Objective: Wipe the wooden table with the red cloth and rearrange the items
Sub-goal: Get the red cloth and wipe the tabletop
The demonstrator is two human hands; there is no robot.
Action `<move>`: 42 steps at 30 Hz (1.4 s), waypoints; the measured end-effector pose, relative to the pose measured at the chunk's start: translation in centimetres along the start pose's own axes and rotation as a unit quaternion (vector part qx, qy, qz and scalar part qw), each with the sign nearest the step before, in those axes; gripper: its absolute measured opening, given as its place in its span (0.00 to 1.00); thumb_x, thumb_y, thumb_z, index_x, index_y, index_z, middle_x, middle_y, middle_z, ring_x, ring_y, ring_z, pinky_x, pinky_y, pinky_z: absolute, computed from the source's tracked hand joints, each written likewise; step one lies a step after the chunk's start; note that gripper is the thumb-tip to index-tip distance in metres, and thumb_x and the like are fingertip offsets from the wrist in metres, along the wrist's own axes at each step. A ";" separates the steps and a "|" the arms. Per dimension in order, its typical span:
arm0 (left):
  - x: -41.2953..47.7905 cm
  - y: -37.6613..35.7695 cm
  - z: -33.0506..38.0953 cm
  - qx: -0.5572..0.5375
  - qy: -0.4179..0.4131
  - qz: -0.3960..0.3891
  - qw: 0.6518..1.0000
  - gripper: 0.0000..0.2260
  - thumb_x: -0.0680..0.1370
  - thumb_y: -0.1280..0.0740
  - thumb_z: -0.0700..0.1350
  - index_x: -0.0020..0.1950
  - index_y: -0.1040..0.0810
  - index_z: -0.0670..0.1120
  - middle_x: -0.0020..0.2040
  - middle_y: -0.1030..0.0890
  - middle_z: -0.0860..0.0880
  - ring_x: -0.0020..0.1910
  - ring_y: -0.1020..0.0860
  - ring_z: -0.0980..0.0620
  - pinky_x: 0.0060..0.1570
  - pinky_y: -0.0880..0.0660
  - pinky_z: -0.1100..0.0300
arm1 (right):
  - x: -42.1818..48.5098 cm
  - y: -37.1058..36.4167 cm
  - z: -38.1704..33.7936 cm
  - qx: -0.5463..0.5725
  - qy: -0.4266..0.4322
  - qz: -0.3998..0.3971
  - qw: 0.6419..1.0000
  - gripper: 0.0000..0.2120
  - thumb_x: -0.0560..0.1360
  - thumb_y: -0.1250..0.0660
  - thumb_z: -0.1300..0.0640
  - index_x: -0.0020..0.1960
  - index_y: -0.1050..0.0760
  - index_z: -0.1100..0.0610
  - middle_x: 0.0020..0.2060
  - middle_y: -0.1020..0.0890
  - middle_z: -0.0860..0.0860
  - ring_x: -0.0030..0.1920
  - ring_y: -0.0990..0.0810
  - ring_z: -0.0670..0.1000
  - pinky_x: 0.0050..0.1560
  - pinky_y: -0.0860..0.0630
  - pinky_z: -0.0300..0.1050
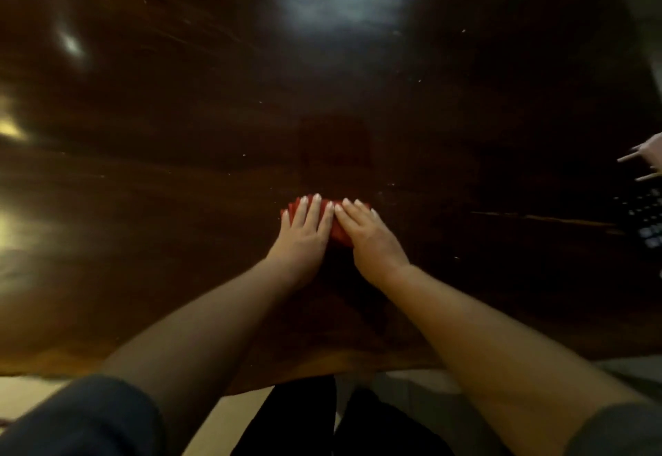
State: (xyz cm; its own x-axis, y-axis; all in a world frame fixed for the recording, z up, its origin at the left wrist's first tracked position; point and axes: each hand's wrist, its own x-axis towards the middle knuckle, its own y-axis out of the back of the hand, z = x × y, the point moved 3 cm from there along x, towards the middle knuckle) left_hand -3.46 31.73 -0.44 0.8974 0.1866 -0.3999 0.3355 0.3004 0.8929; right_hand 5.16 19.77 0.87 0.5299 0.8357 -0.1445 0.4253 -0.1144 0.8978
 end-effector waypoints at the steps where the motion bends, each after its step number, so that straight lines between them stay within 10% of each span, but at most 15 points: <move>1: -1.5 -0.9 0.8 0.001 0.005 -0.002 1.000 0.42 0.79 0.36 0.46 0.76 0.68 0.48 0.78 0.65 0.42 0.74 0.67 0.39 0.67 0.63 0.38 | -1.7 -0.5 -0.3 -0.001 0.004 -0.002 1.000 0.38 0.74 0.41 0.72 0.79 0.48 0.52 0.79 0.45 0.51 0.79 0.52 0.51 0.73 0.62 0.47; 21: -19.2 -8.5 12.2 -0.057 0.095 -0.065 0.992 0.39 0.79 0.34 0.49 0.79 0.59 0.51 0.80 0.58 0.46 0.78 0.60 0.43 0.73 0.55 0.40 | -22.0 -4.9 -3.9 0.029 -0.006 -0.057 0.998 0.34 0.78 0.35 0.61 0.79 0.47 0.49 0.79 0.44 0.48 0.78 0.51 0.49 0.73 0.57 0.46; 42: 3.7 0.5 2.0 -0.003 0.085 0.087 0.993 0.34 0.80 0.38 0.46 0.78 0.57 0.45 0.79 0.53 0.39 0.78 0.55 0.38 0.72 0.46 0.34 | 3.3 -0.1 1.0 0.025 -0.070 0.052 0.996 0.29 0.79 0.39 0.67 0.77 0.40 0.51 0.77 0.37 0.49 0.78 0.48 0.50 0.74 0.59 0.47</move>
State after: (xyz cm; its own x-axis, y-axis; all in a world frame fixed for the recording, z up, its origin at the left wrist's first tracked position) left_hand 0.65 30.66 -1.07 0.8800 0.3916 -0.2688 0.1771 0.2546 0.9507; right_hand 7.59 22.02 -0.06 0.6684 0.7353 -0.1122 0.3980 -0.2260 0.8891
